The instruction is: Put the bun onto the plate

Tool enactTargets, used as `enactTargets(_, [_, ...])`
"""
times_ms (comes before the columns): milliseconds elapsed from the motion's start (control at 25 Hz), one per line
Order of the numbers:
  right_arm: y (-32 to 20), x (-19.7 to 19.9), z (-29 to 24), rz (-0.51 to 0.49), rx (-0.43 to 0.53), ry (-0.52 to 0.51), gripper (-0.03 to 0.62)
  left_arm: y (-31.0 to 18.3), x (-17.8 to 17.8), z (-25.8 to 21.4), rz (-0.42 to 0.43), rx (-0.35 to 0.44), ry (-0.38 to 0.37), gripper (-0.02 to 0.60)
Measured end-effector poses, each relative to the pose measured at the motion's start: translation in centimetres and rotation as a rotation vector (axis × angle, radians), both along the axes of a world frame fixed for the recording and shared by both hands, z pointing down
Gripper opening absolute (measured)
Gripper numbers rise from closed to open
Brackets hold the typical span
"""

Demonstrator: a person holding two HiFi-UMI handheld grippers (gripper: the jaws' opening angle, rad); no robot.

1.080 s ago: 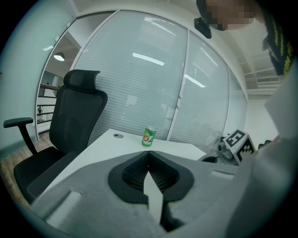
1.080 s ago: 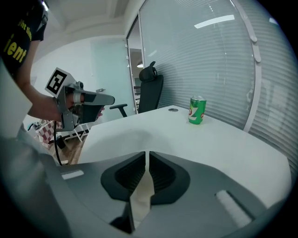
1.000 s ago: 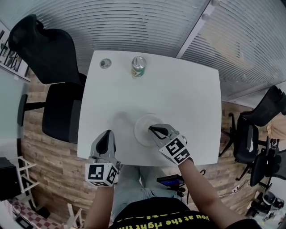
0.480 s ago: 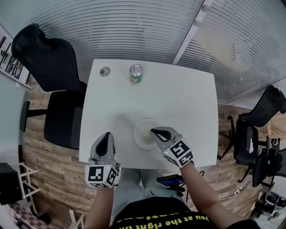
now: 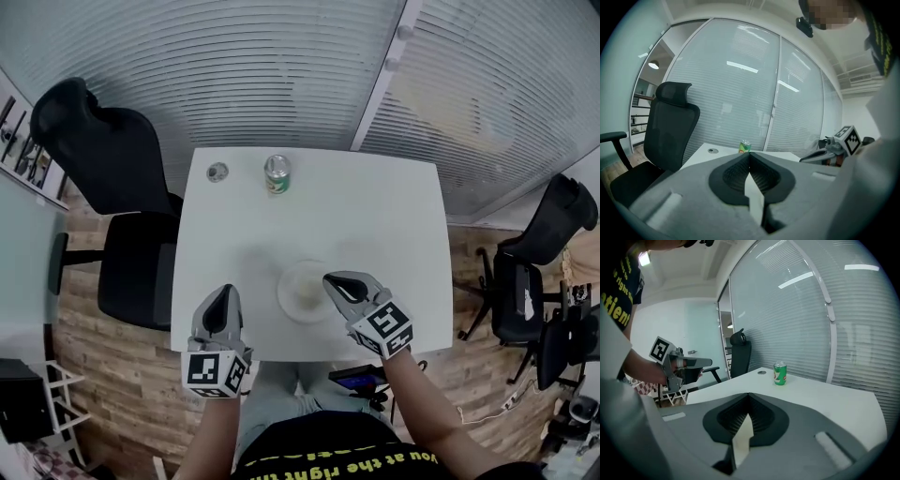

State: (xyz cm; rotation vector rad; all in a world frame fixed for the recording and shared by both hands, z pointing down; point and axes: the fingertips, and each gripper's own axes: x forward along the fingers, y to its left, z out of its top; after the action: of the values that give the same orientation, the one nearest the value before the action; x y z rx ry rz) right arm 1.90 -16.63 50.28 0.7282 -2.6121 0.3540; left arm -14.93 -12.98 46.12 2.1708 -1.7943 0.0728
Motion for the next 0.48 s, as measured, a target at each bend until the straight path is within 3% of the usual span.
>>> enactTargets(480, [-0.8,3.8,-4.6,0.11,0.07,-0.076,0.008,-0.8,1.4,-1.9,0.042,0.042,-0.009,0.0])
